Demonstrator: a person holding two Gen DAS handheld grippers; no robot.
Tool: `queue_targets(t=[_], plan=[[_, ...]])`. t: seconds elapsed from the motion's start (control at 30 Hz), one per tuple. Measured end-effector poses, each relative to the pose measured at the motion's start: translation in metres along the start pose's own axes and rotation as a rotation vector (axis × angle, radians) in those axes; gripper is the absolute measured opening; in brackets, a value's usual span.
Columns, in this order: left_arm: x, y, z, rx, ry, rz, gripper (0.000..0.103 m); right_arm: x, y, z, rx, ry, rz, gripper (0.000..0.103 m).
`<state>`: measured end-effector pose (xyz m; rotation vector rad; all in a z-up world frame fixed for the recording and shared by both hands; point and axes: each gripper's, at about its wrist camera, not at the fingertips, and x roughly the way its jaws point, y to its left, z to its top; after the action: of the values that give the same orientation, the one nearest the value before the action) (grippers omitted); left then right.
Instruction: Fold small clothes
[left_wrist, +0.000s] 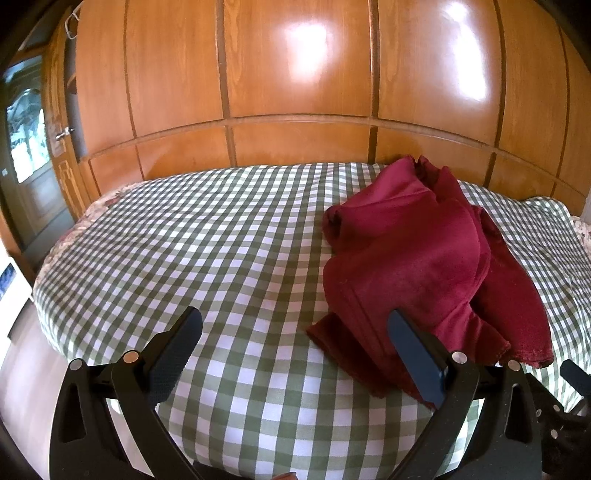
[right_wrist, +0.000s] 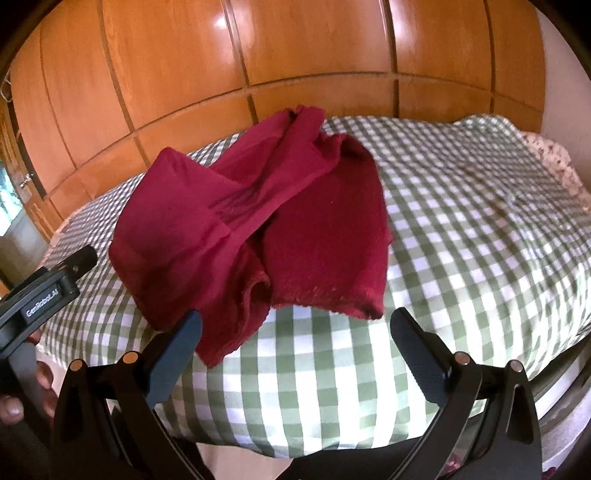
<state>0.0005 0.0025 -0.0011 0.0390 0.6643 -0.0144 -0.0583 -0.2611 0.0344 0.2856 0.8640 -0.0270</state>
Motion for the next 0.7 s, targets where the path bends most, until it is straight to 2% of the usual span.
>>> queue_targets(t=[0.2, 0.7], plan=[[0.001, -0.002, 0.002, 0.007, 0.001, 0.007, 0.1, 0.001, -0.002, -0.003, 0.004, 0.026, 0.076, 0.101], [0.009, -0.016, 0.006, 0.058, 0.009, -0.009, 0.1, 0.003, -0.02, 0.001, 0.059, 0.013, 0.093, 0.101]])
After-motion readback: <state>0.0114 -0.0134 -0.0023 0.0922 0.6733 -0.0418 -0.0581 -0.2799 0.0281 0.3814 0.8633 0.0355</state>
